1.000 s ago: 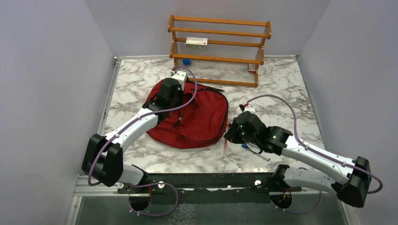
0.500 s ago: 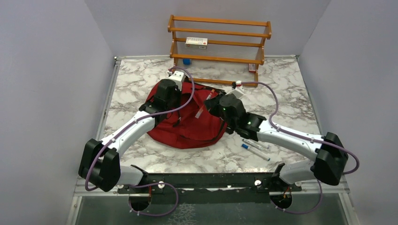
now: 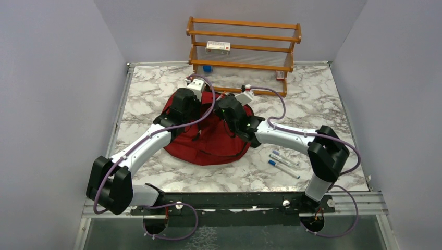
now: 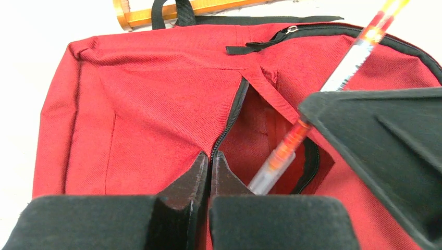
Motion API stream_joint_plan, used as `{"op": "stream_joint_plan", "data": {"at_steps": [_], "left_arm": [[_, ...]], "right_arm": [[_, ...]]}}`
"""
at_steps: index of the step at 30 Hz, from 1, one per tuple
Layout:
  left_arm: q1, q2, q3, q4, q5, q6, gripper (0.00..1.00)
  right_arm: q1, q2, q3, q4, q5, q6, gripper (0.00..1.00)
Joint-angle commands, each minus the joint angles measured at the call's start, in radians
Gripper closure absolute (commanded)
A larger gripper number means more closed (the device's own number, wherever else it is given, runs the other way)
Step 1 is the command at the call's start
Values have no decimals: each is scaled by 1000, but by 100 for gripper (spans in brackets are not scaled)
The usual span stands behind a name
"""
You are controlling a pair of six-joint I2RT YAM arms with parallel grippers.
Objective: Pack the student bag
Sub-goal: Place the stationery in the student bag.
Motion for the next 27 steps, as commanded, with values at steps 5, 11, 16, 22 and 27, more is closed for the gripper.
{"op": "stream_joint_plan", "data": {"at_steps": [5, 11, 16, 22, 27], "left_arm": [[20, -46, 0, 62, 29, -5, 100], [46, -53, 0, 66, 46, -10, 100], [64, -53, -2, 69, 68, -15, 100], [69, -57, -6, 73, 82, -13, 100], [70, -58, -9, 76, 92, -13, 100]], "right_arm": [[3, 102, 71, -2, 33, 35, 100], [5, 124, 70, -52, -85, 83, 100], [10, 147, 83, -59, -214, 72, 100], [13, 206, 129, -61, -359, 29, 100], [12, 257, 172, -59, -439, 2, 100]]}}
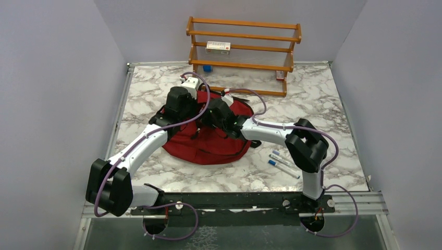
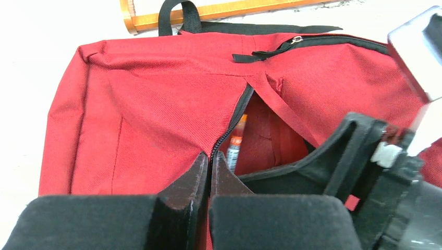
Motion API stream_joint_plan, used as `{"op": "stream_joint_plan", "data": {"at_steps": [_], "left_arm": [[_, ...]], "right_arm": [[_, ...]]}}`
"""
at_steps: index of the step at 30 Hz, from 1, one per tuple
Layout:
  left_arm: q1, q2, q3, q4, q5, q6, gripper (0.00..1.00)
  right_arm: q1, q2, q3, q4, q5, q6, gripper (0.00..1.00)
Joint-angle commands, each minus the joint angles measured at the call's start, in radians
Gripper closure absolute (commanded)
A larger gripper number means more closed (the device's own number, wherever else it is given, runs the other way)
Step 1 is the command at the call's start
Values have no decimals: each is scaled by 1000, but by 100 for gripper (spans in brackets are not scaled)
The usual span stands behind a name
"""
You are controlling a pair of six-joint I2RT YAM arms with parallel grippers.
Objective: Pack the student bag
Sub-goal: Place the stationery in the student bag.
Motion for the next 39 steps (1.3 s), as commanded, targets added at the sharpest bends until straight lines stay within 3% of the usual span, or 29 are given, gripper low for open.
{"op": "stream_joint_plan", "data": {"at_steps": [1, 5, 10, 14, 21, 28, 33, 39], "left_arm": [[8, -40, -3, 66, 28, -5, 100], [8, -40, -5, 68, 34, -5, 100], [8, -43, -8, 71, 33, -6, 100], [8, -43, -8, 70, 34, -3, 100], [8, -41, -7, 68, 30, -2, 100], [8, -35, -5, 65, 30, -1, 100], [8, -33, -3, 61, 24, 0, 100], [8, -31, -2, 60, 19, 2, 100]], "right_arm": [[7, 55, 58, -21, -122, -44, 100], [6, 94, 106, -16, -155, -73, 96], [7, 101, 116, 24, -165, -132, 69], [5, 72, 99, 32, -155, -172, 59], [-7, -56, 0, 16, -138, -258, 57], [-9, -316, -186, -53, -23, -413, 56], [-9, -503, -273, -281, 168, -423, 52], [-9, -663, -312, -757, 341, -163, 47]]}}
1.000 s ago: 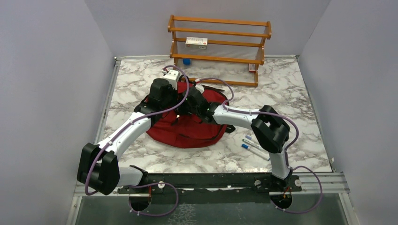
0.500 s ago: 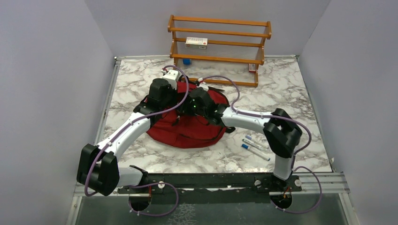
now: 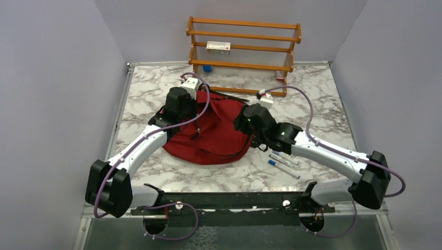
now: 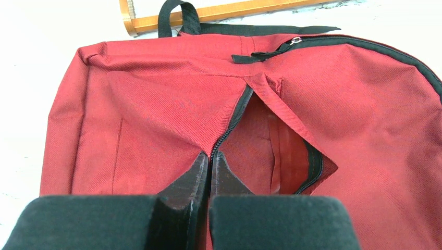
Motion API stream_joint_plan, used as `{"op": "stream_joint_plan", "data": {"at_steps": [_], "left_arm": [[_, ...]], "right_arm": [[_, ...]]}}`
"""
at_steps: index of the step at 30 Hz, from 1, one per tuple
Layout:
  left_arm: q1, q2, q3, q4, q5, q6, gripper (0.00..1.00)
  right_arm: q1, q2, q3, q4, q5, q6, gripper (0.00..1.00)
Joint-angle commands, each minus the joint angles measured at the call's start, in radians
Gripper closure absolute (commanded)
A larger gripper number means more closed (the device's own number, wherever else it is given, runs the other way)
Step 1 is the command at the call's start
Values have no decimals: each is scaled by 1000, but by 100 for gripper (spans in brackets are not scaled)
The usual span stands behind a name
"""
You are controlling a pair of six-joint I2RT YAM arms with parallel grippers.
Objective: Pack the student bag
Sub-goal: Place the stationery in the student bag, then pick up the stationery from the center of the board.
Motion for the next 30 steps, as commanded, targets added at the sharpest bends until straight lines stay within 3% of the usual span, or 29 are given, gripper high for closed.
{"op": "stream_joint_plan", "data": {"at_steps": [1, 6, 12, 21, 30], "left_arm": [[6, -19, 9, 49, 8, 1, 100], [6, -10, 15, 43, 16, -2, 100], [6, -9, 17, 38, 5, 1, 100], [6, -9, 18, 35, -2, 4, 100], [6, -12, 18, 32, -7, 7, 100]], "right_arm": [[-2, -98, -43, -471, 189, 242, 47], [-2, -206, -150, -702, 183, 528, 44], [-3, -282, -257, -831, 142, 762, 33], [-28, -285, -354, -805, 68, 826, 31], [-193, -275, -452, -607, -68, 689, 32]]}}
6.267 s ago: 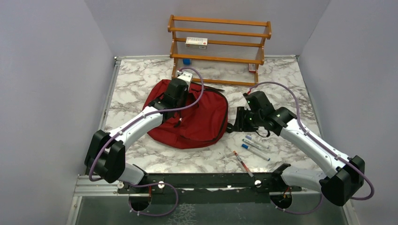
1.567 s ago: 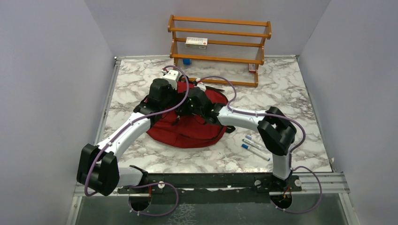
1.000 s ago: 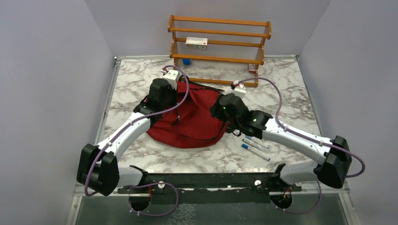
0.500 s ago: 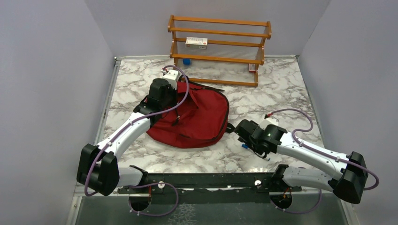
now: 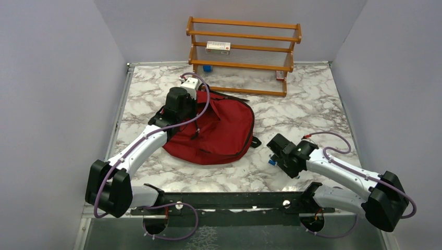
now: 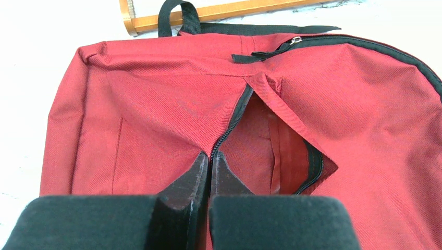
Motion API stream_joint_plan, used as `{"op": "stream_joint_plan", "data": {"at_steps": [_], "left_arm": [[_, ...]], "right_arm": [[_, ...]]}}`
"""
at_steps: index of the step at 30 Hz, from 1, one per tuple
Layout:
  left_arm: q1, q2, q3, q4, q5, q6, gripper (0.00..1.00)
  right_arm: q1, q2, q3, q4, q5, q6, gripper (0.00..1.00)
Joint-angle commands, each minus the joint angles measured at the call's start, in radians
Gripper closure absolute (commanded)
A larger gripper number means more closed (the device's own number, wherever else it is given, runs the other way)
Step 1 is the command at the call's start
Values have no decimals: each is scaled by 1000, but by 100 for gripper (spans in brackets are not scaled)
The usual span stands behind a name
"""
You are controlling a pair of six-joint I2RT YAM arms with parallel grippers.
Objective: Pack the student bag
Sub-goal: Pick up the stationery from the center of the board.
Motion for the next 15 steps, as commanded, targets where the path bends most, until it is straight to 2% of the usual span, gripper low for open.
{"op": "stream_joint_plan", "data": {"at_steps": [1, 15], "left_arm": [[6, -13, 18, 33, -7, 7, 100], [6, -14, 18, 30, -17, 13, 100]], "right_arm": [[-58, 5, -30, 115, -72, -55, 32], [-91, 15, -55, 118, -58, -48, 45]]}}
